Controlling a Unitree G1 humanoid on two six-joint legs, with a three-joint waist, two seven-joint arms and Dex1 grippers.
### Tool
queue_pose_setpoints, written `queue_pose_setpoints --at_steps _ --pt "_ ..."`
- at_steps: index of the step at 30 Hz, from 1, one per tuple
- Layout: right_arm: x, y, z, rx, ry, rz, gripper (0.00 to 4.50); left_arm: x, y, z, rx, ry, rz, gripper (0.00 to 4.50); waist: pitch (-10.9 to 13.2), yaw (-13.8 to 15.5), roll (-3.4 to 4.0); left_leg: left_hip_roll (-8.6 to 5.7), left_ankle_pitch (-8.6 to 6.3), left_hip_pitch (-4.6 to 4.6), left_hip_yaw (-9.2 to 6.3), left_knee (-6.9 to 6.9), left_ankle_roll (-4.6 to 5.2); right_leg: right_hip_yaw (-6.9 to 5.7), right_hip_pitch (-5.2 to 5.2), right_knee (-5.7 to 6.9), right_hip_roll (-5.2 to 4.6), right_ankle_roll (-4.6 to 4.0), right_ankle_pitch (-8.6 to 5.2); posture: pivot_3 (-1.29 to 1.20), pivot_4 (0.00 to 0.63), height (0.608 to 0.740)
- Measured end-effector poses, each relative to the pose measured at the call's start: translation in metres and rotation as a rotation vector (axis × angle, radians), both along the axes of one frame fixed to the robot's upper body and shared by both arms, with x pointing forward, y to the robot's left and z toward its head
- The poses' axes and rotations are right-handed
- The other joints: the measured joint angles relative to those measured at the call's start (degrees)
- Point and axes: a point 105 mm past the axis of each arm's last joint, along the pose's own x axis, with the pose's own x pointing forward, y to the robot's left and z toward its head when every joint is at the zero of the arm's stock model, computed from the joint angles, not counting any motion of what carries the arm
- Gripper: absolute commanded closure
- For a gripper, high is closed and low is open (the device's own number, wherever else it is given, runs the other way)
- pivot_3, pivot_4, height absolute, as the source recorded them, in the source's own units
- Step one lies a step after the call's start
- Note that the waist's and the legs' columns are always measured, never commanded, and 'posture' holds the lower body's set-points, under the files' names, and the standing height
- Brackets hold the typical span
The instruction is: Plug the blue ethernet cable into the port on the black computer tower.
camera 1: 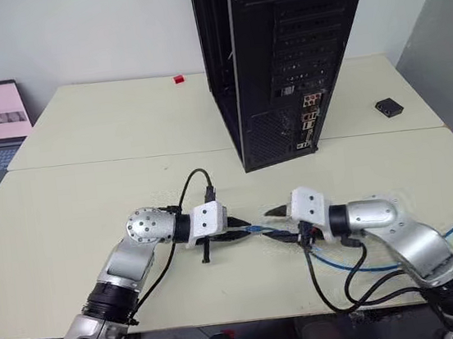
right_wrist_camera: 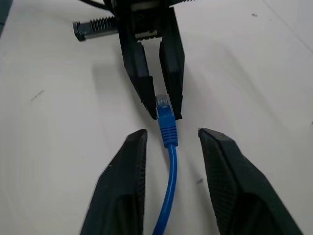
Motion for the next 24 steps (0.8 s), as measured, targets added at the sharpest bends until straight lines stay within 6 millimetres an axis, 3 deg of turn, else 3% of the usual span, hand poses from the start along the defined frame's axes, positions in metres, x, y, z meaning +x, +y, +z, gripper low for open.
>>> queue_pose_setpoints --at_steps 3,6,14,24 --pt "-0.005 -0.008 0.010 0.051 0.053 -0.017 1.24 0.000 -0.003 0.005 -0.025 -0.096 -0.011 4.21 0.00 0.05 0.00 0.02 0.00 -0.01 -0.03 0.00 0.00 -0.02 0.00 0.00 0.00 0.00 0.00 0.00 0.150 0.740" --pt "-0.009 -0.014 0.024 0.187 0.177 -0.055 0.40 -0.001 -0.004 0.013 -0.068 -0.324 -0.022 4.21 0.00 -0.03 0.00 0.03 0.00 0.02 0.00 -0.01 0.00 0.03 0.00 0.01 -0.01 -0.01 0.01 0.00 0.150 0.740" --pt "-0.005 -0.010 0.030 0.358 0.365 -0.094 0.38 -0.011 -0.002 0.026 -0.153 -0.745 -0.078 4.21 0.00 0.11 0.00 0.00 0.00 0.00 0.01 0.00 0.00 0.02 0.00 0.00 -0.04 0.06 0.06 0.00 0.150 0.740" --pt "0.009 0.003 0.032 0.473 0.497 -0.109 0.38 -0.008 0.001 0.034 -0.216 -0.877 -0.037 4.21 -0.01 0.06 0.01 -0.01 0.00 -0.01 -0.02 -0.01 0.01 -0.03 0.00 0.00 -0.04 0.07 0.07 0.00 0.150 0.740"
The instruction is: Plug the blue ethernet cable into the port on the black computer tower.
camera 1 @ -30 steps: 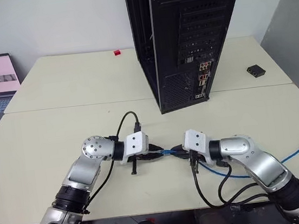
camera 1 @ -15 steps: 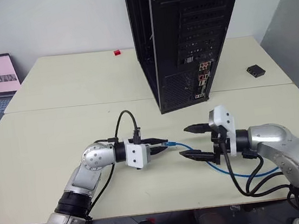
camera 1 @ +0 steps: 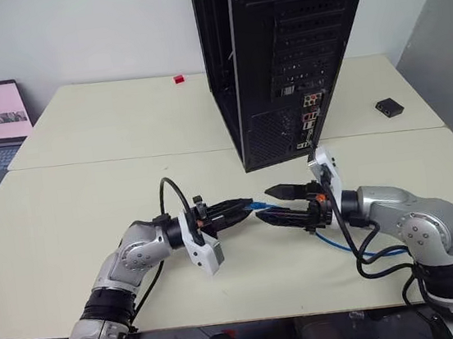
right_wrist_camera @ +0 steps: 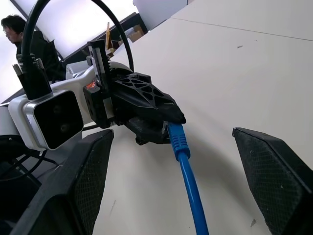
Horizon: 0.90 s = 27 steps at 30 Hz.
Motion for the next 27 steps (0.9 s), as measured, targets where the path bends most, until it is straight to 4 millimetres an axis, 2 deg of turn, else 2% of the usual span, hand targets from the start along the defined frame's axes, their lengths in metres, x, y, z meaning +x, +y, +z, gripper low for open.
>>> queue_pose_setpoints --at_steps 9,13,20,23,24,25,27 --pt "0.0042 0.0044 -0.0007 0.032 0.035 -0.012 0.38 0.0032 0.0017 0.0052 -0.030 -0.035 0.026 4.21 0.00 -0.03 0.00 0.01 0.00 0.00 0.00 -0.01 0.00 -0.01 0.00 0.01 0.00 0.00 0.00 0.00 0.150 0.740" --pt "0.0043 0.0054 -0.0013 0.042 0.054 -0.009 1.03 0.0041 0.0032 0.0046 -0.021 -0.044 0.034 4.21 0.00 -0.03 0.01 0.01 0.00 0.00 -0.01 -0.01 0.00 -0.01 0.00 0.01 0.00 0.00 0.00 0.00 0.150 0.740" --pt "0.0056 0.0057 -0.0010 0.043 0.063 -0.013 2.67 0.0047 0.0025 0.0056 -0.034 -0.053 0.040 4.21 0.00 -0.03 0.01 0.01 0.00 0.00 -0.01 -0.01 0.00 -0.02 0.00 0.01 0.00 0.00 0.00 0.00 0.150 0.740" --pt "0.0055 0.0058 -0.0010 0.044 0.065 -0.012 3.19 0.0047 0.0023 0.0061 -0.038 -0.056 0.041 4.21 0.00 -0.04 0.01 0.01 0.00 0.00 -0.01 -0.01 0.00 -0.02 0.00 0.01 0.00 0.00 0.00 0.00 0.150 0.740" --pt "0.0060 0.0056 -0.0014 0.045 0.069 -0.013 3.63 0.0046 0.0021 0.0059 -0.036 -0.058 0.040 4.21 0.00 -0.04 0.01 0.01 0.00 0.00 -0.01 -0.01 0.00 -0.02 0.00 0.02 0.00 0.00 0.00 0.00 0.150 0.740" --pt "0.0060 0.0057 -0.0017 0.047 0.074 -0.012 3.63 0.0045 0.0018 0.0048 -0.027 -0.060 0.039 4.21 0.00 -0.04 0.01 0.01 0.00 0.00 0.00 -0.01 0.00 -0.02 0.00 0.01 0.00 0.00 0.00 0.00 0.150 0.740" --pt "0.0079 0.0043 -0.0033 0.046 0.086 -0.022 4.16 0.0039 0.0015 0.0048 -0.025 -0.064 0.036 4.21 0.00 -0.03 0.01 0.01 0.00 0.00 0.00 -0.01 0.00 -0.01 0.00 0.01 0.00 0.00 0.00 0.00 0.150 0.740"
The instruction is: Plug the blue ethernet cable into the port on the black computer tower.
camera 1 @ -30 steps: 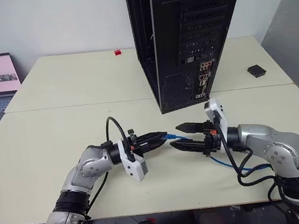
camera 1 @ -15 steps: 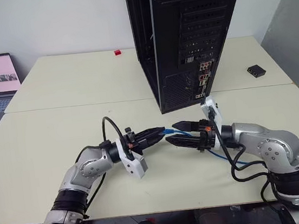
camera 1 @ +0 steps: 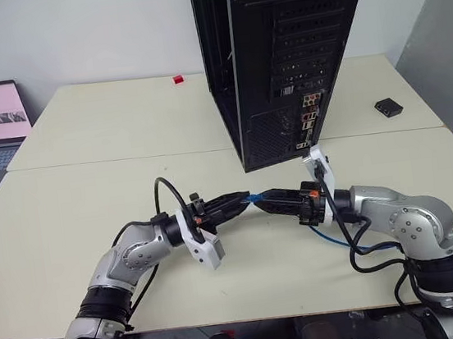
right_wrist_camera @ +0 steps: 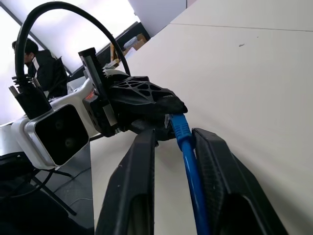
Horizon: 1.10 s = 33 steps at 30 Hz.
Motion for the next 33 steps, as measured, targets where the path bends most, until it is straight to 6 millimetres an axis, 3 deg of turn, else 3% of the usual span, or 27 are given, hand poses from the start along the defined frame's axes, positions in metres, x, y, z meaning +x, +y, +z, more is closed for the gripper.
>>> queue_pose_setpoints --at_steps 2,12,14,26,30,33 --pt "0.000 -0.001 0.000 0.001 0.004 -0.003 4.49 0.000 0.000 0.000 -0.002 -0.002 0.000 4.21 0.00 0.00 0.00 0.00 0.00 0.00 -0.01 0.00 0.00 -0.01 0.00 0.00 0.00 0.00 0.00 0.00 0.150 0.740" --pt "0.000 -0.003 0.000 0.007 0.022 -0.004 4.50 -0.001 -0.002 0.000 -0.012 -0.010 -0.001 4.21 0.00 0.00 0.00 0.00 0.00 0.00 0.00 0.00 0.00 0.00 0.00 0.00 0.00 0.00 0.00 0.00 0.150 0.740" --pt "0.000 -0.003 0.000 0.006 0.023 -0.005 4.50 -0.001 -0.003 -0.001 -0.021 0.003 -0.003 3.51 0.00 0.01 0.00 0.00 0.00 0.00 -0.01 0.00 0.00 0.00 0.00 0.00 0.00 0.00 0.00 0.00 0.150 0.740" --pt "-0.002 -0.002 -0.001 0.005 0.031 0.005 4.50 -0.003 -0.001 -0.005 -0.049 0.067 -0.004 1.30 0.00 -0.01 0.00 0.00 0.00 -0.01 -0.01 0.00 0.00 -0.01 0.00 0.00 0.00 0.00 0.00 0.00 0.150 0.740" --pt "0.002 -0.006 0.001 -0.011 0.000 -0.025 4.50 0.003 0.005 -0.007 -0.050 0.103 0.040 1.30 -0.01 -0.03 0.01 0.00 0.00 0.00 -0.01 -0.01 0.00 -0.01 0.00 0.00 0.00 0.00 0.00 0.00 0.150 0.740" --pt "0.011 -0.019 0.006 -0.053 -0.086 -0.130 4.50 0.015 0.020 -0.021 -0.116 0.301 0.175 1.30 -0.01 -0.09 0.02 0.02 0.00 -0.02 -0.02 -0.02 0.00 -0.03 -0.02 0.00 0.00 0.00 0.00 0.00 0.150 0.740"
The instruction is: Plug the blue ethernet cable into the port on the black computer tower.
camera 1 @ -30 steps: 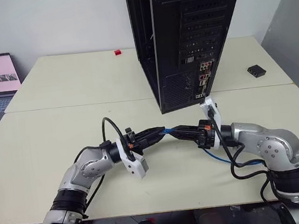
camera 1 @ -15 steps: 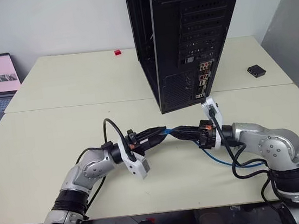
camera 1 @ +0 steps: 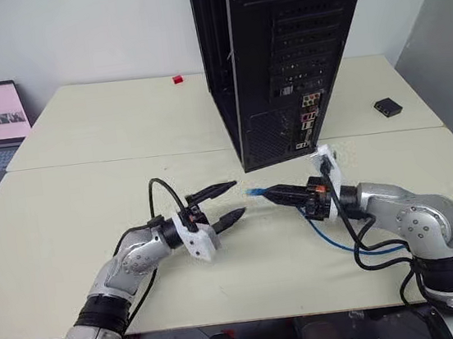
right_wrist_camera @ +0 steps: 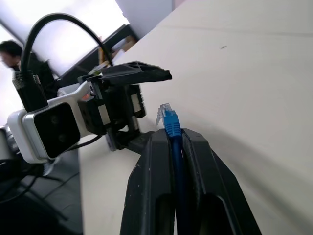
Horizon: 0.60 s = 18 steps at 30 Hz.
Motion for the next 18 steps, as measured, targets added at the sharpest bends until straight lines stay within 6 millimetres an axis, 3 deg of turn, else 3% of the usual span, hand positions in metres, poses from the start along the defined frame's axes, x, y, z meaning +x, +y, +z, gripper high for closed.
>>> queue_pose_setpoints --at_steps 6,12,18 --pt "0.018 -0.027 0.009 -0.083 -0.184 -0.274 4.50 0.006 0.001 0.001 -0.133 0.330 0.083 1.30 0.00 0.07 0.00 -0.01 0.00 -0.06 -0.05 0.02 0.00 -0.03 -0.01 0.00 0.00 0.01 0.00 0.00 0.150 0.740" --pt "0.047 -0.059 0.024 -0.108 -0.361 -0.695 4.50 0.013 -0.024 0.015 -0.289 0.659 0.135 1.30 0.00 -0.06 0.00 0.00 0.01 -0.04 -0.03 0.02 -0.01 0.01 -0.01 0.02 0.05 0.01 -0.01 0.00 0.150 0.740" --pt "0.069 -0.068 0.019 -0.122 -0.378 -0.909 4.50 0.017 -0.042 0.035 -0.341 0.789 0.144 1.30 0.01 -0.16 0.01 0.01 0.02 -0.02 0.03 -0.03 -0.05 0.09 -0.06 0.01 0.05 0.00 -0.01 0.00 0.150 0.740"
